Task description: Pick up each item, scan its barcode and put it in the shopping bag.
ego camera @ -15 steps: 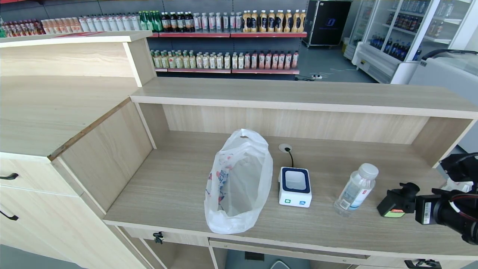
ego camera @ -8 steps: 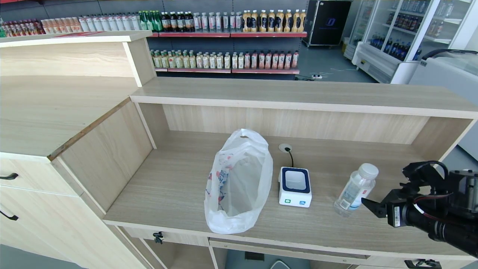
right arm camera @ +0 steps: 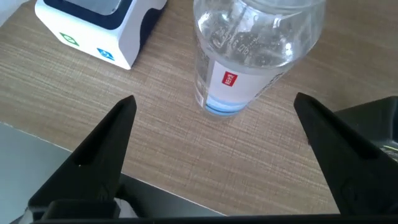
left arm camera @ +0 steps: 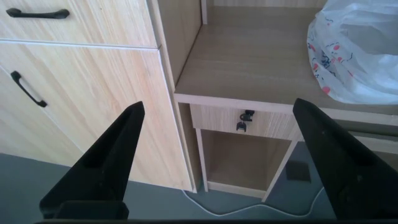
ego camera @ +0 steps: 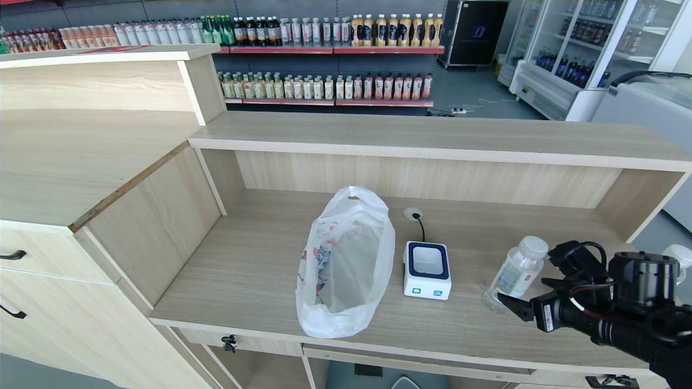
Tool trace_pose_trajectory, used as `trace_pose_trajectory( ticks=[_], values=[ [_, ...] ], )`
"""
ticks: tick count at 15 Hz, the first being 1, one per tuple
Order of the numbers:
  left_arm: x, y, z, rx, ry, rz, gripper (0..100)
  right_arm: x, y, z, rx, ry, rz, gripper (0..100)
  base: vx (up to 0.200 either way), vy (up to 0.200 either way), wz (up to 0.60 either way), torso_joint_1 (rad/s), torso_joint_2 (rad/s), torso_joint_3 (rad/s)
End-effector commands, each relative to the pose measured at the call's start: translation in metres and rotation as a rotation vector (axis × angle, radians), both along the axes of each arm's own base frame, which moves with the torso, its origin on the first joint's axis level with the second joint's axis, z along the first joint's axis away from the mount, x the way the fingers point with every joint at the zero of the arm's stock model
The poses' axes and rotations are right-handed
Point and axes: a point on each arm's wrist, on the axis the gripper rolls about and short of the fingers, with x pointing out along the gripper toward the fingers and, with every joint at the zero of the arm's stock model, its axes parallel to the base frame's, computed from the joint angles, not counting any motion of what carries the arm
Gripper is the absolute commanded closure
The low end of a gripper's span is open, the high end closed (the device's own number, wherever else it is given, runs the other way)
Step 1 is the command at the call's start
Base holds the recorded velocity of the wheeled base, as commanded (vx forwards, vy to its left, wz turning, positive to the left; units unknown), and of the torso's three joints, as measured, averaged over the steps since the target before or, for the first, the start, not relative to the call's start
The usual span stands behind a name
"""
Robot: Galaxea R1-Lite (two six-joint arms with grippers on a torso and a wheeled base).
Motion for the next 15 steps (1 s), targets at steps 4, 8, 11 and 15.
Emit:
trace_pose_trajectory(
  ticks=[4,8,11,15],
  values=[
    [0.000,0.000,0.000,-0.001,0.000,0.001,0,0.011,0.002,-0.017,0.016,0.001,0.044,0,0.000,0.000,0.00,0.000,0.00,0.000],
    [0.000,0.000,0.000,-0.001,0.000,0.001,0,0.018,0.002,-0.024,0.023,-0.022,0.057,0,0.000,0.000,0.00,0.000,0.00,0.000],
    [0.000,0.000,0.000,0.001,0.000,0.001,0,0.027,0.002,-0.028,0.027,-0.038,0.061,0,0.000,0.000,0.00,0.000,0.00,0.000],
    [0.000,0.000,0.000,-0.001,0.000,0.001,0,0.040,0.003,-0.026,0.044,-0.077,0.101,0,0.000,0.000,0.00,0.000,0.00,0.000]
  ],
)
